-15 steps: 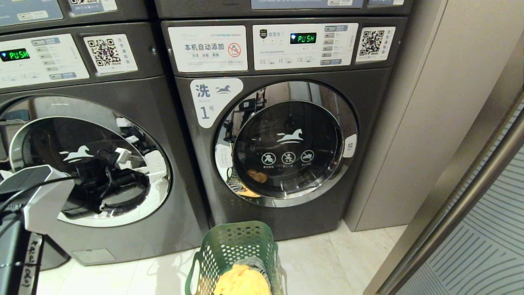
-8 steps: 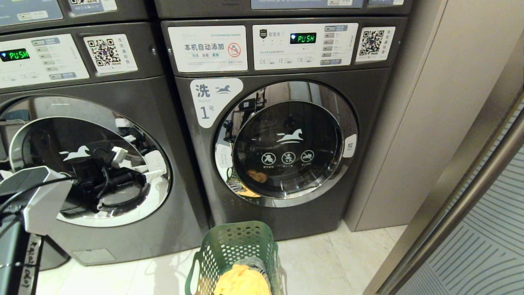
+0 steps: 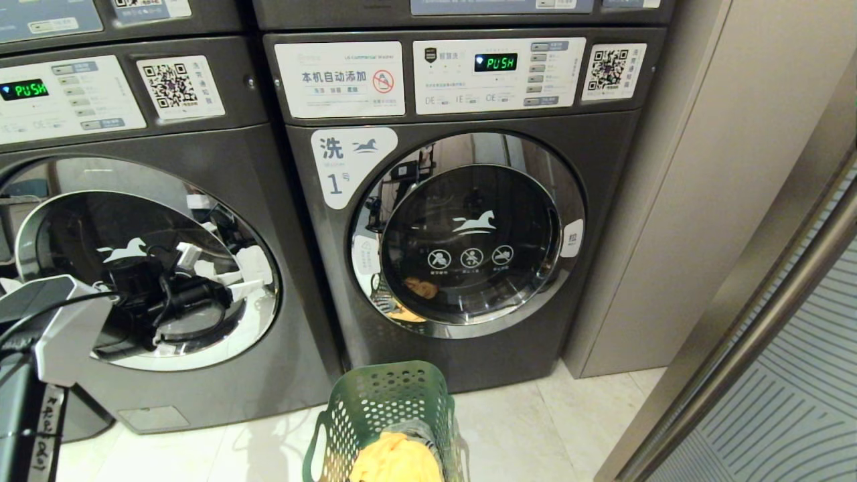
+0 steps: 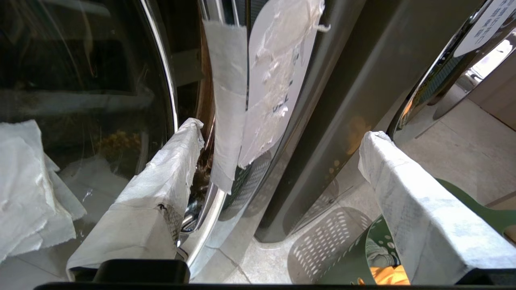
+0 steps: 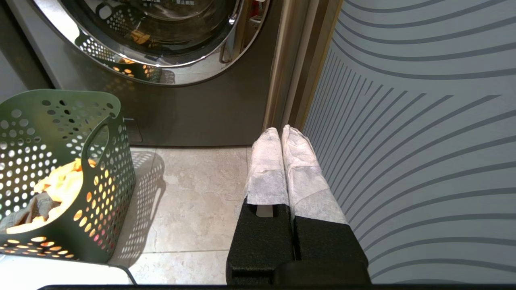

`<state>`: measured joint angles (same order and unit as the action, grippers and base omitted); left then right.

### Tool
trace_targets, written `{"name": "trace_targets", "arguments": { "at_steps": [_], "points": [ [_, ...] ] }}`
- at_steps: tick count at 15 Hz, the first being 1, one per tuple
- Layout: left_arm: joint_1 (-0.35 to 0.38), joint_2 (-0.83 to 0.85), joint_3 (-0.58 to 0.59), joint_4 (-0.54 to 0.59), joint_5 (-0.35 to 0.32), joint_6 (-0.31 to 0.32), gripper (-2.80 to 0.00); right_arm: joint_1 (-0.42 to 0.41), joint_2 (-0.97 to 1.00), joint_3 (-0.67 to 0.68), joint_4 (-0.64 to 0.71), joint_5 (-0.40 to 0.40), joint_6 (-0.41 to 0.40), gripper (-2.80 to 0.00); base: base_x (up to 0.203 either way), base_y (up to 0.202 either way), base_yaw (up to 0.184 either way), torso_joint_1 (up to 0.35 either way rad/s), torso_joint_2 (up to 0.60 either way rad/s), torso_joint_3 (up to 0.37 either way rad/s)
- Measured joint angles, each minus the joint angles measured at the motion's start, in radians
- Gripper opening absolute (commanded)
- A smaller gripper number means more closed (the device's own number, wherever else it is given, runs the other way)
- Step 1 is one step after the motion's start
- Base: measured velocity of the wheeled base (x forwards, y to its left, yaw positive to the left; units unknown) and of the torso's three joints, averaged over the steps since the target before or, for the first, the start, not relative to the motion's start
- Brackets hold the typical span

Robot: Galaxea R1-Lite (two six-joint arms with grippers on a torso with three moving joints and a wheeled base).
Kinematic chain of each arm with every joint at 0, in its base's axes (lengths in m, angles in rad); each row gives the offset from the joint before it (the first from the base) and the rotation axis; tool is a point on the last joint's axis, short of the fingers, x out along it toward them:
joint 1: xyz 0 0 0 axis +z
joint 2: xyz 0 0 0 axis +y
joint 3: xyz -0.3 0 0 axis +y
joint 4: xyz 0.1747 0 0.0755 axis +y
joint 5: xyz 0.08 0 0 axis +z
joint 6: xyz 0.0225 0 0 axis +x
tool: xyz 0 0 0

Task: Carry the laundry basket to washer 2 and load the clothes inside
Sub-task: Open the lid of the washing machine

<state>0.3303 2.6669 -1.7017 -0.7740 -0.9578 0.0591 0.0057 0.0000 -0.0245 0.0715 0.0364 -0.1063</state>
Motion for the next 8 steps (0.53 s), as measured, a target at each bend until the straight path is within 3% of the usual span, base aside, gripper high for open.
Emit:
{"name": "trace_targets", "arguments": {
  "at_steps": [4,6,8],
  "points": [
    [0.001,0.015,-0.064,-0.003,-0.002,-0.064,0.0,0.0,0.0,0.0,0.0,0.0,0.0,-2.8,0.0,0.0,0.0,0.0,0.0,0.0],
    [0.001,0.03,-0.122,0.004,-0.012,-0.125,0.0,0.0,0.0,0.0,0.0,0.0,0.0,-2.8,0.0,0.0,0.0,0.0,0.0,0.0],
    [0.002,0.041,-0.146,0.002,-0.041,-0.139,0.0,0.0,0.0,0.0,0.0,0.0,0.0,-2.8,0.0,0.0,0.0,0.0,0.0,0.0]
  ]
}}
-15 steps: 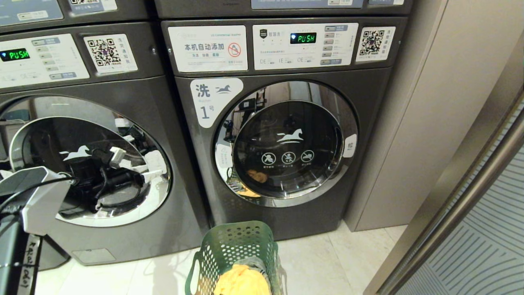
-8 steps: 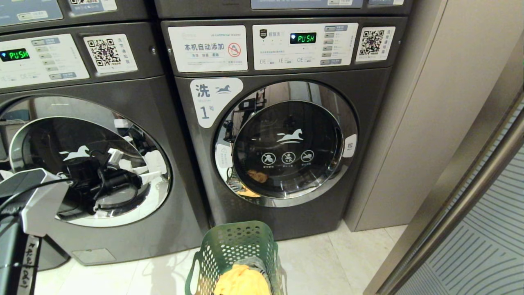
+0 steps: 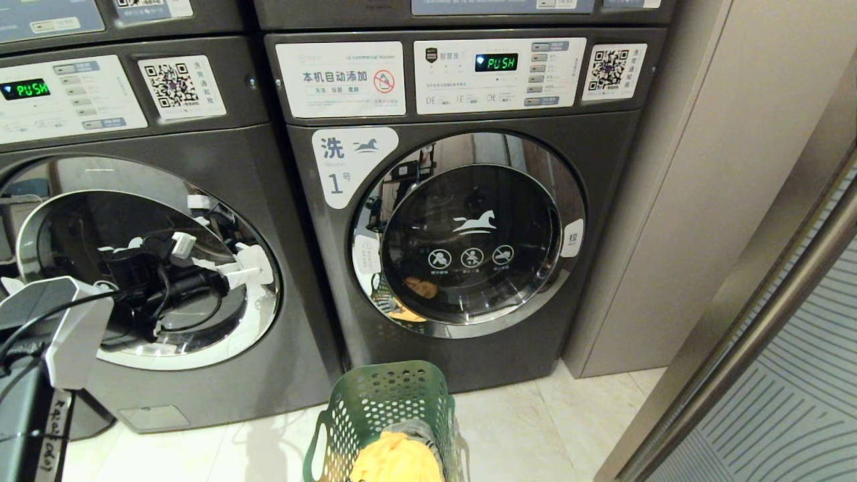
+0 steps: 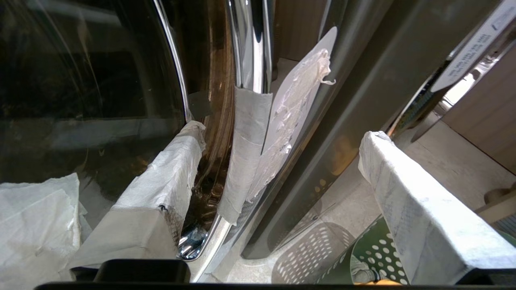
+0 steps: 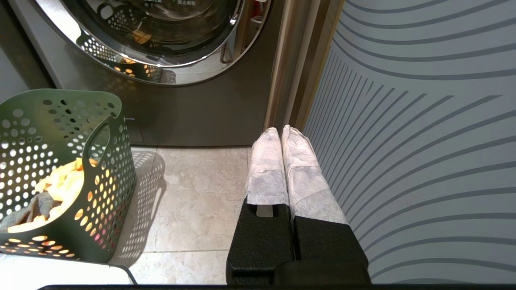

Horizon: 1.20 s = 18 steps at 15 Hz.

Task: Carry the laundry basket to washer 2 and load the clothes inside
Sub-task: Open the lid of the washing machine

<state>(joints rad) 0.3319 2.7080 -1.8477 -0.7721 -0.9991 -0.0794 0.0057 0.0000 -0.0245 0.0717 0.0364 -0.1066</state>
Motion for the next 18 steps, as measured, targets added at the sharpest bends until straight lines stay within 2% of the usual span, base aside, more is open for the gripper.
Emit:
{"name": "trace_targets", "arguments": {
  "at_steps": [4,10,18],
  "points": [
    [0.002,0.011,-0.005,-0.016,-0.035,0.011,0.0,0.0,0.0,0.0,0.0,0.0,0.0,-2.8,0.0,0.0,0.0,0.0,0.0,0.0],
    [0.004,0.014,0.059,-0.015,-0.027,0.121,0.0,0.0,0.0,0.0,0.0,0.0,0.0,-2.8,0.0,0.0,0.0,0.0,0.0,0.0],
    [0.0,0.011,0.067,-0.017,-0.064,0.114,0.0,0.0,0.0,0.0,0.0,0.0,0.0,-2.8,0.0,0.0,0.0,0.0,0.0,0.0]
  ]
}}
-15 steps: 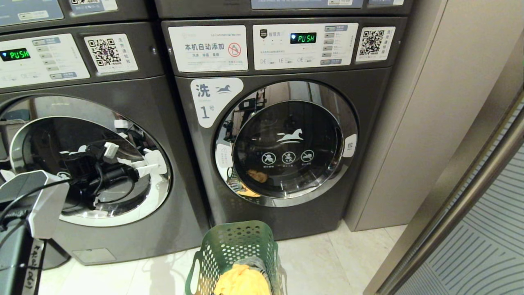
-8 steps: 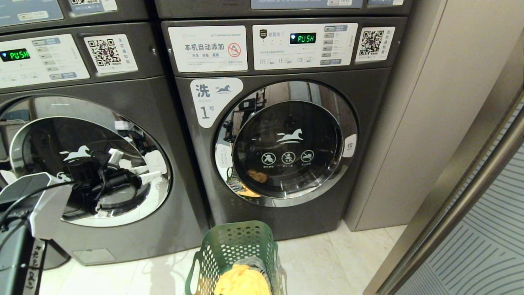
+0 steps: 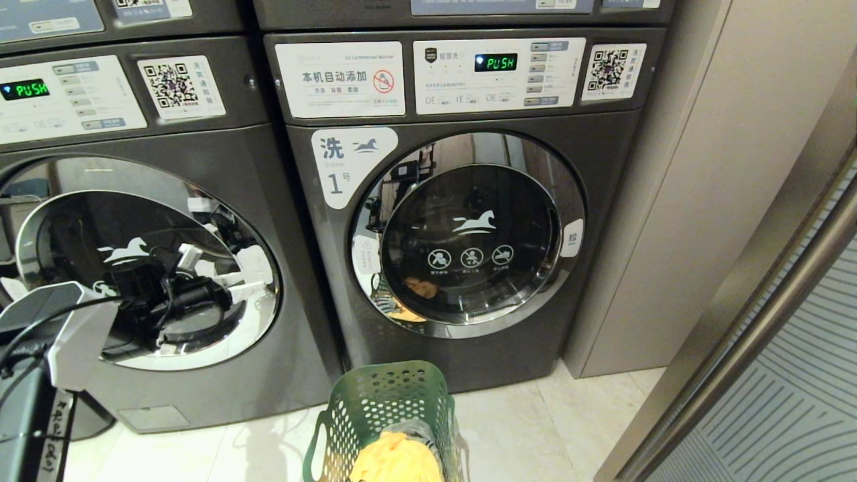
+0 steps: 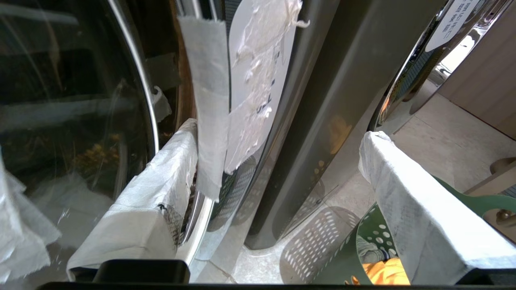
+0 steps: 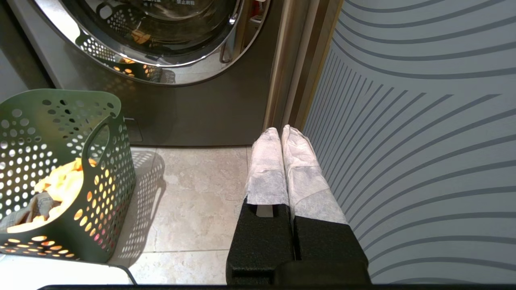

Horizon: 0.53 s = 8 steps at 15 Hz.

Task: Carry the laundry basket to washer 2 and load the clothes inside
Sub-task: Open the lid of the washing machine

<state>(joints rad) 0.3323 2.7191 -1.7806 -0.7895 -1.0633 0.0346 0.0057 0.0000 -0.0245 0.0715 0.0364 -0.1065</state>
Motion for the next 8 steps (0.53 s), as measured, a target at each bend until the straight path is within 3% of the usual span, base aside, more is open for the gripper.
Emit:
{"name": "trace_targets", "arguments": {
  "at_steps": [8],
  "points": [
    [-0.003,0.016,-0.037,0.003,-0.062,-0.004,0.0,0.0,0.0,0.0,0.0,0.0,0.0,-2.8,0.0,0.0,0.0,0.0,0.0,0.0]
  ]
}}
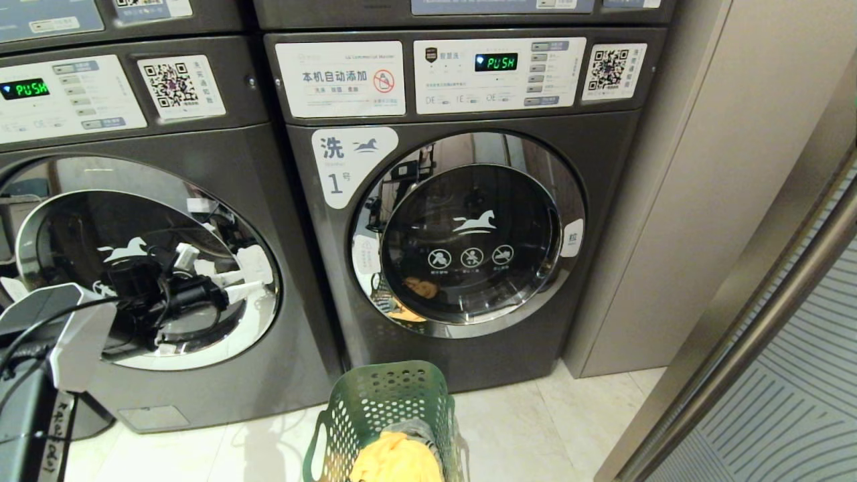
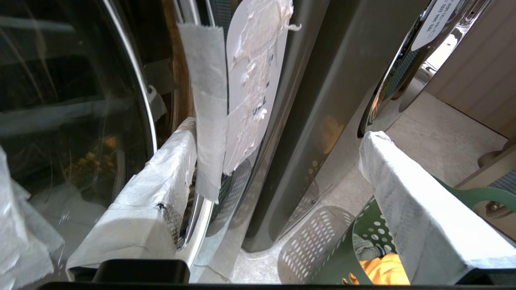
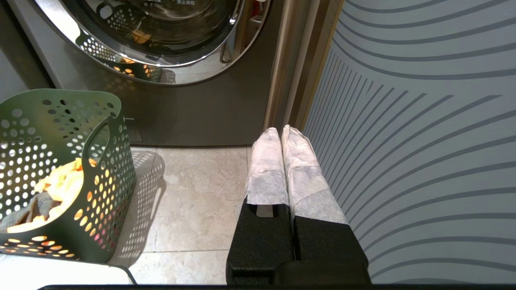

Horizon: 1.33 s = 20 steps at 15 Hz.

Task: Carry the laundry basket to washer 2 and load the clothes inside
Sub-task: Open the lid of the washing machine

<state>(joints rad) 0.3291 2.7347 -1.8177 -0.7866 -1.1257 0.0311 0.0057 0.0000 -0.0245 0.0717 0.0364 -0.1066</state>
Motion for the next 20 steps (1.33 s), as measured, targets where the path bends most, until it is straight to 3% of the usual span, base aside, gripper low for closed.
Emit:
{"name": "trace_targets", "arguments": {
  "at_steps": [11,20],
  "points": [
    [-0.06,0.039,-0.048,0.001,0.007,-0.004,0.0,0.0,0.0,0.0,0.0,0.0,0.0,-2.8,0.0,0.0,0.0,0.0,0.0,0.0],
    [-0.09,0.036,-0.042,-0.011,-0.065,-0.007,0.0,0.0,0.0,0.0,0.0,0.0,0.0,-2.8,0.0,0.0,0.0,0.0,0.0,0.0]
  ]
}}
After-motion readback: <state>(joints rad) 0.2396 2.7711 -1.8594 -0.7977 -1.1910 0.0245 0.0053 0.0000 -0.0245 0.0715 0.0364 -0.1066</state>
